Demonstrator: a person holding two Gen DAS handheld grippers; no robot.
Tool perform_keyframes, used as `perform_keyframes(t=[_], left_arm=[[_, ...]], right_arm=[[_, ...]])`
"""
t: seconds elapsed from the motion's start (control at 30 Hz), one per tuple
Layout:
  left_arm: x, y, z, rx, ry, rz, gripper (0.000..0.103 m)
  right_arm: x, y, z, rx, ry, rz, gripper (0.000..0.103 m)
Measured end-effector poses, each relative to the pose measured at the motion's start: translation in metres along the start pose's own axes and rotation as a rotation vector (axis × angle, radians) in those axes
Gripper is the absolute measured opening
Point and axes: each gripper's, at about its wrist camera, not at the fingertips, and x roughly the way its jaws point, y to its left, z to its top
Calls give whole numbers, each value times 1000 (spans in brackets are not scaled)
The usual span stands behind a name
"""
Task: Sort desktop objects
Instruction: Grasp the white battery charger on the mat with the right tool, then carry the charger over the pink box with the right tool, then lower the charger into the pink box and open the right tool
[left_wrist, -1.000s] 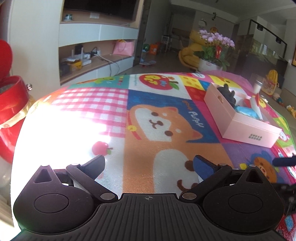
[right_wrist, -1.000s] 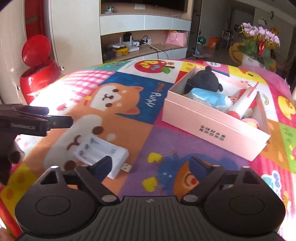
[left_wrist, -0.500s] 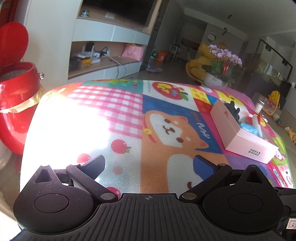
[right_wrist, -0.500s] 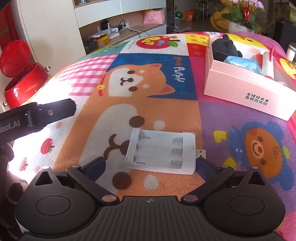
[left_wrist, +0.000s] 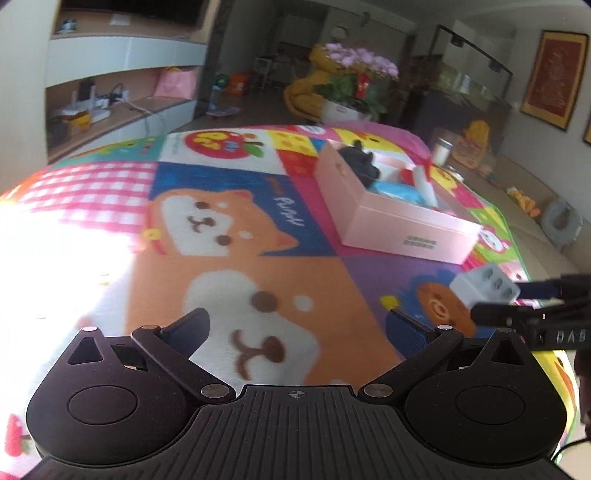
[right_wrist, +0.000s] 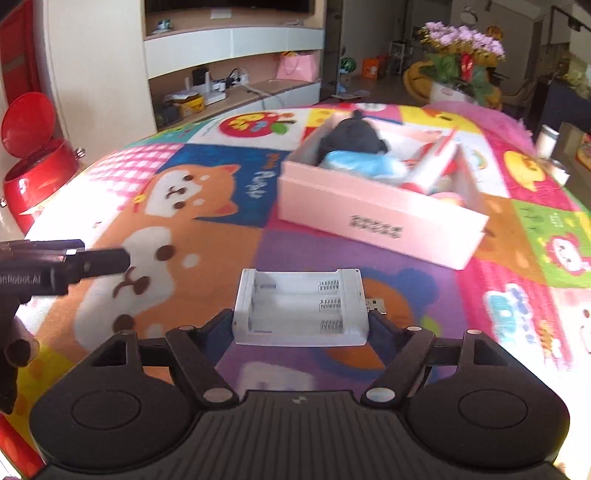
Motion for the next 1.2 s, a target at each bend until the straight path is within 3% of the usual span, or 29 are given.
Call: perform_keyframes(t=[0.17, 0.33, 0.47, 0.67, 0.73, 0.8, 0.93, 1.2], left_arm=[[29, -62, 1, 140, 64, -70, 103], [41, -94, 13, 228, 67, -35, 103], [42, -103, 23, 276, 47, -4, 103], [45, -100, 28, 278, 46, 18, 103], [44, -94, 26, 268, 49, 33, 103], [42, -85, 23, 253, 51, 49, 103], [51, -64, 16, 215, 94, 85, 103], [61, -58, 2, 165, 74, 99, 103]], right_arm=[[-36, -57, 0, 62, -82, -73, 77], [-52, -77, 15, 51, -173, -84, 77], [-52, -81, 49, 26, -267, -78, 77], [-12, -77, 136, -7, -378, -121, 77], [19, -69, 158, -64, -373, -161, 91], [44, -69, 164, -55, -332, -156, 91], [57, -83, 135, 57, -262, -58, 92], [31, -85, 44, 128, -230, -41, 103]])
